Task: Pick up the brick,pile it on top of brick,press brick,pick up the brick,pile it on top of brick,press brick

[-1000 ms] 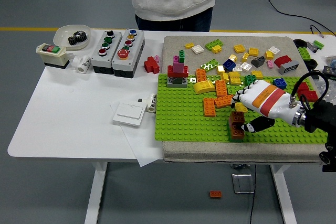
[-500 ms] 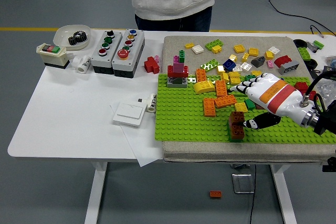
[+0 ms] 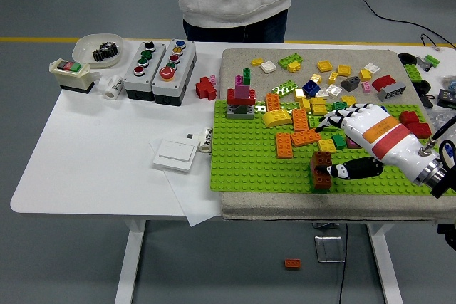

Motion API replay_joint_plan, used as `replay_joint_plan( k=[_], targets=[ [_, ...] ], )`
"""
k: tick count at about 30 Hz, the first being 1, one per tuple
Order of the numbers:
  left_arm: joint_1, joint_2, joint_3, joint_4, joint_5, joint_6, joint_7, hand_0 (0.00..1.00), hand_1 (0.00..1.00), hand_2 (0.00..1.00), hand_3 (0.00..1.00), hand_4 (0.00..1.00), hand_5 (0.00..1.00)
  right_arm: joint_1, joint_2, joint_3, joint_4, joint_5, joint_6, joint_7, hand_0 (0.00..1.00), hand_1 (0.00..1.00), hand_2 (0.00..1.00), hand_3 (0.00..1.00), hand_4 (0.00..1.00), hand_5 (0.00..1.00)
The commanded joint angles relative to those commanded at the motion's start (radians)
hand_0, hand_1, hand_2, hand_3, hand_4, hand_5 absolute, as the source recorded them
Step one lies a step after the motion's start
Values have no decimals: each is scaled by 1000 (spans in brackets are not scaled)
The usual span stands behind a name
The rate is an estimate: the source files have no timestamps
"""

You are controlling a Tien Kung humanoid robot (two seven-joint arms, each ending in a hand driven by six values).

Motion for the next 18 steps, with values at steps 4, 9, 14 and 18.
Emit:
replay_joint_plan(
  k=[4, 9, 14, 18],
  targets=[
    [1, 0, -1, 0, 2, 1, 1, 859, 814, 816, 620, 715, 679, -16, -1, -2, 4, -1, 11, 6, 656, 647, 707, 583, 851, 542],
    [0, 0, -1, 0, 2, 1, 0, 859, 813, 816, 620, 714, 679, -28, -1, -2, 2, -16, 22, 3, 654, 622, 680, 569, 857, 536],
    [-2, 0, 2, 0, -2, 2, -2, 859, 813, 816, 620, 712, 676, -36, 0, 1, 6, -24, 17, 3, 606, 585, 625, 544, 852, 541],
    [-3, -1, 2, -1, -4, 2, -2, 859, 813, 816, 620, 712, 676, -30, -4, -4, 10, -28, 16, 2, 606, 585, 625, 544, 852, 541]
  ],
)
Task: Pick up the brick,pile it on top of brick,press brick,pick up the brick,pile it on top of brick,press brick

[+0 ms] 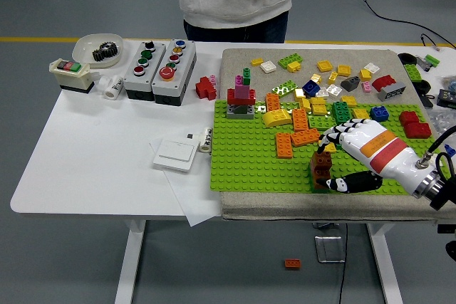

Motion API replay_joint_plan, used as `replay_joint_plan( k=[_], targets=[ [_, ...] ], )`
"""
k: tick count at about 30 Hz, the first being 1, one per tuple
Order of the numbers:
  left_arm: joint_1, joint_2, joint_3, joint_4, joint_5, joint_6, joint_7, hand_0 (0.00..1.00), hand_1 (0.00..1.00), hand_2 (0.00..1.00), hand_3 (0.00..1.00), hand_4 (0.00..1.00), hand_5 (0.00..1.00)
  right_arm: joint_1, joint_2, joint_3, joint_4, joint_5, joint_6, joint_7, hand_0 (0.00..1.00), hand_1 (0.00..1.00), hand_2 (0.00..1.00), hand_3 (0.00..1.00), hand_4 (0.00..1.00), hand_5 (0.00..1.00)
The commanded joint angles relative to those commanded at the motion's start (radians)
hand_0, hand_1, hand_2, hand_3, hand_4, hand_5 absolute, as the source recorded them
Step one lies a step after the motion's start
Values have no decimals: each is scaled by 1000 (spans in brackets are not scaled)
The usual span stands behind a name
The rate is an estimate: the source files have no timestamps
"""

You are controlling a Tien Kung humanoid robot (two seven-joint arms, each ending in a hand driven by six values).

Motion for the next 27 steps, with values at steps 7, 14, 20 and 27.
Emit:
replay_joint_plan(
  k=[7, 14, 20, 27],
  targets=[
    [-4, 0, 4, 0, -7, 1, -2, 861, 814, 817, 618, 712, 678, 3, -1, -11, -5, -8, 4, -2, 552, 536, 565, 541, 826, 564],
    [-5, 1, 6, 0, -9, 1, -3, 861, 814, 818, 619, 712, 677, 5, 4, -19, -12, -15, 7, -6, 554, 530, 558, 543, 824, 562],
    [-5, 1, 7, 0, -10, 1, -3, 859, 813, 816, 619, 711, 676, 5, 8, -28, -22, -17, 10, -8, 553, 528, 558, 545, 822, 559],
    [-7, 1, 7, -1, -11, 1, -3, 859, 813, 816, 619, 711, 675, 10, 12, -42, -31, -14, 10, -8, 557, 522, 554, 545, 820, 558]
  ],
)
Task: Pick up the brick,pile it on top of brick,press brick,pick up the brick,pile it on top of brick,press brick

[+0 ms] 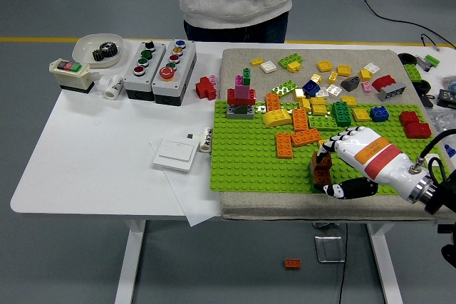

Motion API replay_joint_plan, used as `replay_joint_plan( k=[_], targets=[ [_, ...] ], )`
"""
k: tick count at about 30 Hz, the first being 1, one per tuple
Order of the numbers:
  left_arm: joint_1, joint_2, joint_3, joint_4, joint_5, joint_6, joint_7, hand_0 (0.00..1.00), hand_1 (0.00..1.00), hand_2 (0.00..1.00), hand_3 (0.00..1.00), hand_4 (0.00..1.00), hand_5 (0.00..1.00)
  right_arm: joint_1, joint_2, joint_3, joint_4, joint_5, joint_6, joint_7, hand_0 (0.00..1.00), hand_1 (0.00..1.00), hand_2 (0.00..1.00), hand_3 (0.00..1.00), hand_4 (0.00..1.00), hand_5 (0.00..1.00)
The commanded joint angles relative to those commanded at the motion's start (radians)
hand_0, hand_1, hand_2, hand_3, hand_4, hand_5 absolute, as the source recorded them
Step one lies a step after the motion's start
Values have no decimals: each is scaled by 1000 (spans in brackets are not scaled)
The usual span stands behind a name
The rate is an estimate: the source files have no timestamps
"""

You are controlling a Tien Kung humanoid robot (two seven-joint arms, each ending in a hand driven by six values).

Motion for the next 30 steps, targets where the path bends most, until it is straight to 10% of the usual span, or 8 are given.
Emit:
replay_joint_plan(
  k=[30],
  targets=[
    [-4, 1, 1, -1, 0, 1, 1, 856, 812, 815, 618, 711, 675, 27, 25, -33, -44, 8, 5, -2, 557, 523, 553, 545, 819, 553]
  ],
)
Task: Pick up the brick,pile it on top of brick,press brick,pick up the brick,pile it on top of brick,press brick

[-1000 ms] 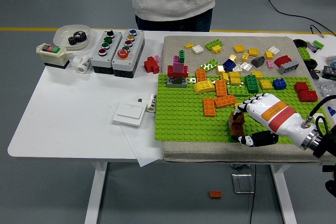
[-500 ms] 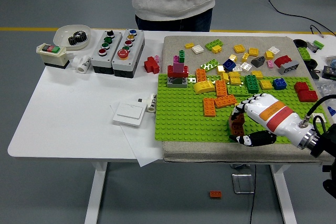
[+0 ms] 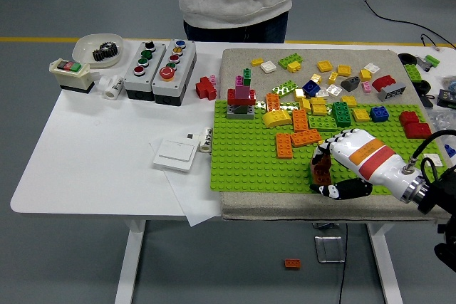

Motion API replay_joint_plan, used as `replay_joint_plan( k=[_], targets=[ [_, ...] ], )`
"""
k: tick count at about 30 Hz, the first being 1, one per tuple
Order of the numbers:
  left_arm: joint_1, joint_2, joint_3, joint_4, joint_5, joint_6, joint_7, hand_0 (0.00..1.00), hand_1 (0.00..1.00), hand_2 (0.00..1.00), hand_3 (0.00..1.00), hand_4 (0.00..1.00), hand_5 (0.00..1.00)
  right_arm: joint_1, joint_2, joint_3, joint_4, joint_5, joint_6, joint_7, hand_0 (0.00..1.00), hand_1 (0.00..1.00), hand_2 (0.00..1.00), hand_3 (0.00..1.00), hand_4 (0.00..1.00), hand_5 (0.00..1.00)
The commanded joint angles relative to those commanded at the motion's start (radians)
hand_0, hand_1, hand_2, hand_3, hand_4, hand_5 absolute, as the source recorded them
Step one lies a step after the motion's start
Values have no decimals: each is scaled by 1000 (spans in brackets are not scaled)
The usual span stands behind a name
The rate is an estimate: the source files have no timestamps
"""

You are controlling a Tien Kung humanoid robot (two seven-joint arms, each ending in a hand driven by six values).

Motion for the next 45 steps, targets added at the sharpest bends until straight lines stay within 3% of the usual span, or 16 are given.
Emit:
replay_joint_plan(
  k=[25, 45],
  targets=[
    [7, 0, -9, 1, 16, -3, 5, 859, 813, 815, 619, 712, 678, 3, -7, -23, -13, 2, 9, -1, 557, 522, 553, 543, 821, 555],
    [8, 0, -7, 1, 12, -4, 3, 858, 813, 815, 619, 711, 678, 4, -13, 50, 26, 4, -15, 4, 556, 521, 552, 545, 822, 556]
  ],
)
